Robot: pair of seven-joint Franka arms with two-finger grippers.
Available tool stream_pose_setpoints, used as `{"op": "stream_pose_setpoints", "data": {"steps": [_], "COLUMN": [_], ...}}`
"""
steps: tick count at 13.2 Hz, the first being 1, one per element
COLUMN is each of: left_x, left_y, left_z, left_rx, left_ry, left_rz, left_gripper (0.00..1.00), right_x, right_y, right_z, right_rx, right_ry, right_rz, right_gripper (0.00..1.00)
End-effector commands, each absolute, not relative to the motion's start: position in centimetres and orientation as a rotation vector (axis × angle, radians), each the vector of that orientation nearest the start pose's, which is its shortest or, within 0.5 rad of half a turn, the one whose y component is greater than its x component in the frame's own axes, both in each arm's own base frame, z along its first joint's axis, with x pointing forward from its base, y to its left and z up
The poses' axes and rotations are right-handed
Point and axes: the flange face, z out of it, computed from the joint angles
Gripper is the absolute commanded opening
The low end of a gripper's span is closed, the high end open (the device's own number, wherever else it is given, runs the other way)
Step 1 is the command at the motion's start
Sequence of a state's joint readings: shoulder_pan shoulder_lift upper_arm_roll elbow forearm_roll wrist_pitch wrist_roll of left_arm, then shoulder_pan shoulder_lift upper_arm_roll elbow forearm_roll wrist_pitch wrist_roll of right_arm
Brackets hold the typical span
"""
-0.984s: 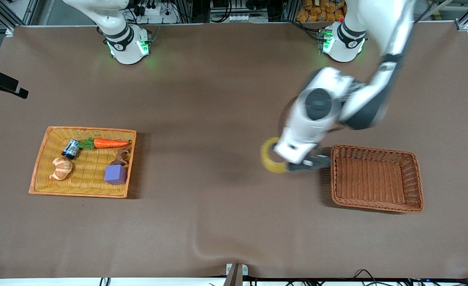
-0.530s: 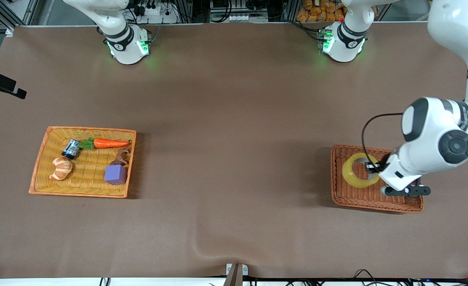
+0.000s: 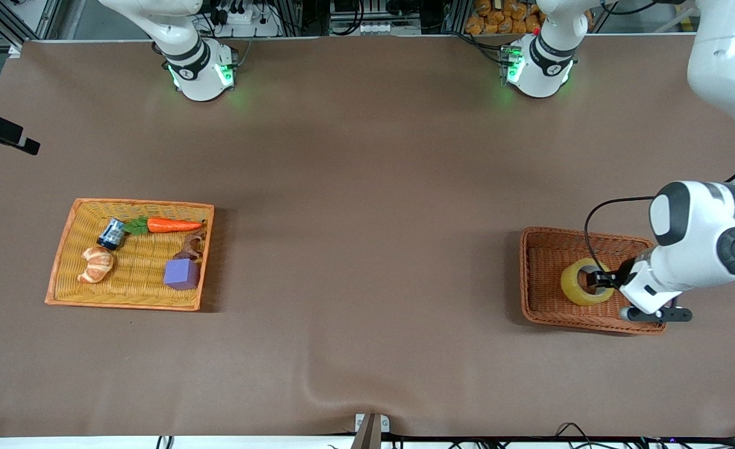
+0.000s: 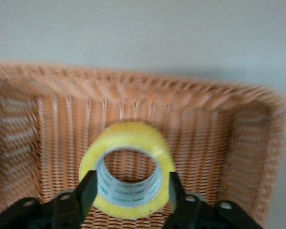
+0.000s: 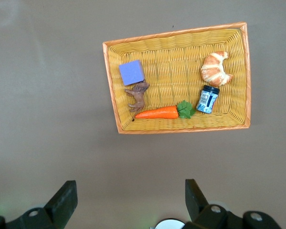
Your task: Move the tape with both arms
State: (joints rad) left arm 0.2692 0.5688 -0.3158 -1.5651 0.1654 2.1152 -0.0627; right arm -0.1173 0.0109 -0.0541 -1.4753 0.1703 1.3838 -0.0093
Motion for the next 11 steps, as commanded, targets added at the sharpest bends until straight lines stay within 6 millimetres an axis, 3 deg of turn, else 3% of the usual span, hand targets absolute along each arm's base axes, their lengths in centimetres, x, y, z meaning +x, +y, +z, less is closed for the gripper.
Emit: {"op": "stream_pose_setpoints", "data": {"steps": [1,4,7,9,11], "left_x": [69.1,67.5,62.6,60.4,59.4], "left_y": [-0.1,-2.1,-7.2,-8.1,-8.5], "left_z": [41.5,51.0,60.2,62.0,62.4], "left_rx": [-3.112,-3.079,-3.068,-3.063,-3.052], "left_ry": [0.072,0.136,0.218,0.231,0.257], "left_rz": [-0.158,-0.244,-0.101,-0.03,0.04], "left_gripper": [1.0,1.0,1.0,1.0,1.0], "right_x": [52.9,53.1,53.5,54.1,54.4], "right_y": [-7.3,-6.8,-5.8,-3.9,-3.8], "right_z": [65.7,65.8,65.7,65.7,65.9], "right_rx": [-2.956,-3.044,-3.112,-3.186,-3.192], "right_ry": [0.225,0.205,0.171,0.108,0.098], "right_rz": [0.126,0.126,0.123,0.09,0.052], "right_gripper": [1.0,1.0,1.0,1.0,1.0]}}
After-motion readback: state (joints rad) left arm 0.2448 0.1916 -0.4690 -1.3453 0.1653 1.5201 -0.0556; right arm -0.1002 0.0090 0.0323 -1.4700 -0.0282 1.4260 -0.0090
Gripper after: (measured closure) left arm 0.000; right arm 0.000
